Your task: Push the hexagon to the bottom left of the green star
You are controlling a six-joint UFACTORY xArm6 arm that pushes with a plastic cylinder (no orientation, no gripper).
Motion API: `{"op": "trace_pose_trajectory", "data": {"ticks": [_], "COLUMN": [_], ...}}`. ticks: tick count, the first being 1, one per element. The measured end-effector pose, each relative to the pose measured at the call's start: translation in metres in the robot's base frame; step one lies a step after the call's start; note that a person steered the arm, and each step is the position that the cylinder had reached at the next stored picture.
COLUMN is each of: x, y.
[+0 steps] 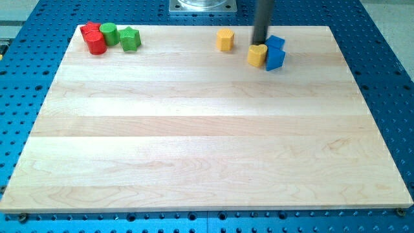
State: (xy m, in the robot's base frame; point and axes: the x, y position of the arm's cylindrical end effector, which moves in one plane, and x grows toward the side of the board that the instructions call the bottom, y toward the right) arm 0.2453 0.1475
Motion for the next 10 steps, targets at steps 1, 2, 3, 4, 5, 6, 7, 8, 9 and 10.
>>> {"op": "trace_pose_trajectory", "data": {"ticks": [1, 2, 3, 4, 5, 6, 7, 8, 9, 10], "x": [-0.010, 0.023, 0.031, 0.052, 0.058, 0.052, 0.056, 0.062, 0.076, 0.072], "y": [-0.055, -0.149, -0.225, -0.214, -0.227, -0.283, -0.286, -0.270, -0.312, -0.335]}}
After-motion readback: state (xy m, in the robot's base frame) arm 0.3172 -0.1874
